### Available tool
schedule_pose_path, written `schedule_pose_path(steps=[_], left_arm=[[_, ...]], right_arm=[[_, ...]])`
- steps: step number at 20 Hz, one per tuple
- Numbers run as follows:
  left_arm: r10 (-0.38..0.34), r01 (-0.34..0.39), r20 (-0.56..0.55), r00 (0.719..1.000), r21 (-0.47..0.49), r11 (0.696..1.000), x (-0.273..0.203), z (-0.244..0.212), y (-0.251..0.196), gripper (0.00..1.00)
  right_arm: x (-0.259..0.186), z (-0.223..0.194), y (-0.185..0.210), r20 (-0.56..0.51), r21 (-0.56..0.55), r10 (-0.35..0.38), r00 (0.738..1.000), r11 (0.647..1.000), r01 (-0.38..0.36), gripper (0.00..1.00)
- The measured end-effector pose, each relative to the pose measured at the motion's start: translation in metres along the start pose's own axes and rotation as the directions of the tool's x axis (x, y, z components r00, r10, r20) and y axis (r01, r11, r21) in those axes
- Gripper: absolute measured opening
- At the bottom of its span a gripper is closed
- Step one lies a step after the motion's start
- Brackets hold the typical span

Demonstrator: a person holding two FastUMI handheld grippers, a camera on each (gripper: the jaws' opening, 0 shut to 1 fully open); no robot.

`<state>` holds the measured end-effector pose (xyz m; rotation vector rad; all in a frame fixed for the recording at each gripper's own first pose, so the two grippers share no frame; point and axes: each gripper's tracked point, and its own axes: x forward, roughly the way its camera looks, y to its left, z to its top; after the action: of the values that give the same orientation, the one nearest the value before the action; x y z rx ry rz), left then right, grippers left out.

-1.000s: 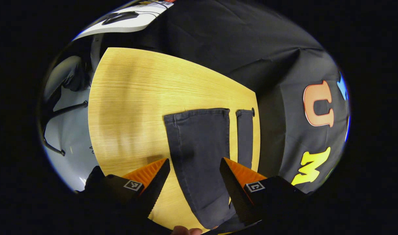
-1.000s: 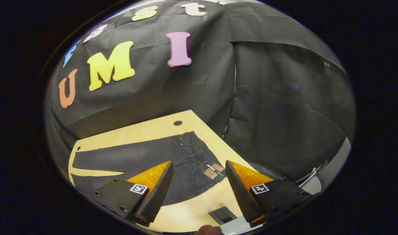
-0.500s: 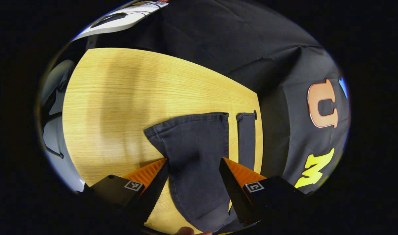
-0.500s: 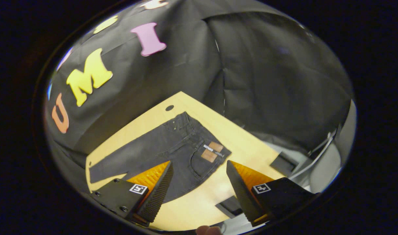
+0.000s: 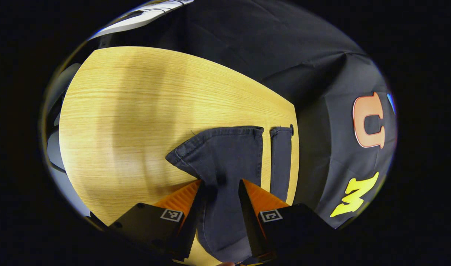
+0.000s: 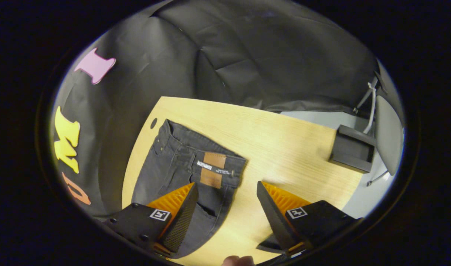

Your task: Grasp the waist and the cuffs of the jeans and fold them to make the two legs overlap; first hold the waist and fold one-third of the jeans toward the cuffs, then hold the cuffs and fold the remaining one-third in the same direction to finish folding.

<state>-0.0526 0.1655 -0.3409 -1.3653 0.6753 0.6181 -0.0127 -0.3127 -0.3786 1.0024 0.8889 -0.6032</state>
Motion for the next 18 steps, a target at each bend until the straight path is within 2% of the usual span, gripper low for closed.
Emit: schedule_pose_path(steps=[2, 3, 4, 5, 6, 7, 8, 9, 10, 11, 12, 13, 14, 15, 17, 18], left_arm=[[0.001, -0.001, -0.004, 1.000, 0.005, 1.000, 0.004, 0.000, -0.003, 0.59], [0.005, -0.005, -0.003, 1.000, 0.009, 1.000, 0.005, 0.000, -0.005, 0.51], [0.007, -0.007, -0.001, 1.000, 0.013, 1.000, 0.007, 0.000, -0.005, 0.58], [0.007, -0.007, -0.006, 1.000, 0.017, 1.000, 0.010, -0.001, -0.008, 0.56], [0.004, -0.004, -0.012, 1.000, 0.018, 1.000, 0.012, -0.003, -0.009, 0.55], [0.001, -0.001, -0.022, 1.000, 0.017, 1.000, 0.014, -0.006, -0.012, 0.45], [0.000, 0.000, -0.031, 1.000, 0.018, 1.000, 0.015, -0.007, -0.012, 0.51], [0.006, -0.005, -0.045, 0.999, 0.019, 1.000, 0.017, -0.009, -0.011, 0.47], [0.015, -0.014, -0.045, 0.999, 0.018, 1.000, 0.019, -0.010, -0.010, 0.43], [0.023, -0.023, -0.047, 0.999, 0.017, 1.000, 0.021, -0.008, -0.009, 0.34], [0.020, -0.019, -0.048, 0.999, 0.017, 1.000, 0.020, -0.008, -0.008, 0.27], [0.014, -0.013, -0.055, 0.998, 0.019, 1.000, 0.020, -0.010, -0.010, 0.18], [0.012, -0.011, -0.064, 0.998, 0.023, 1.000, 0.018, -0.010, -0.010, 0.16], [0.018, -0.016, -0.073, 0.997, 0.030, 0.999, 0.019, -0.011, -0.009, 0.11], [0.020, -0.015, -0.089, 0.996, 0.055, 0.998, 0.020, -0.011, -0.010, 0.08], [0.022, -0.016, -0.097, 0.995, 0.072, 0.997, 0.018, -0.011, -0.010, 0.07]], right_arm=[[0.012, 0.000, 0.011, -0.009, -0.027, -0.001, 1.000, 1.000, 0.001, 0.93], [0.014, -0.003, 0.019, -0.029, -0.044, 0.010, 1.000, 0.999, -0.011, 0.98], [0.016, -0.007, 0.023, -0.043, -0.069, -0.006, 0.999, 0.998, 0.003, 0.98], [0.022, -0.007, 0.023, -0.040, -0.101, -0.019, 0.999, 0.995, 0.015, 0.93], [0.020, -0.007, 0.021, -0.035, -0.118, -0.034, 0.999, 0.993, 0.030, 0.92], [0.021, -0.007, 0.021, -0.030, -0.118, -0.054, 0.998, 0.992, 0.050, 0.93], [0.021, -0.005, 0.020, -0.015, -0.108, -0.082, 0.997, 0.991, 0.080, 0.99], [0.025, -0.004, 0.014, -0.007, -0.087, -0.136, 0.991, 0.987, 0.135, 0.93], [0.024, -0.002, 0.011, 0.007, -0.069, -0.177, 0.984, 0.982, 0.177, 0.82], [0.026, -0.002, 0.006, 0.008, -0.061, -0.217, 0.976, 0.974, 0.217, 0.71], [0.023, 0.000, 0.002, 0.012, -0.061, -0.247, 0.969, 0.967, 0.247, 0.60], [0.023, 0.000, -0.002, 0.009, -0.062, -0.274, 0.962, 0.960, 0.274, 0.54], [0.020, 0.000, -0.005, 0.004, -0.053, -0.291, 0.957, 0.955, 0.291, 0.47], [0.019, 0.002, -0.006, -0.003, -0.035, -0.297, 0.955, 0.954, 0.296, 0.31], [0.019, 0.004, -0.006, -0.028, 0.016, -0.265, 0.964, 0.964, 0.266, 0.11], [0.021, 0.003, -0.005, -0.044, 0.047, -0.247, 0.968, 0.967, 0.249, 0.07]])
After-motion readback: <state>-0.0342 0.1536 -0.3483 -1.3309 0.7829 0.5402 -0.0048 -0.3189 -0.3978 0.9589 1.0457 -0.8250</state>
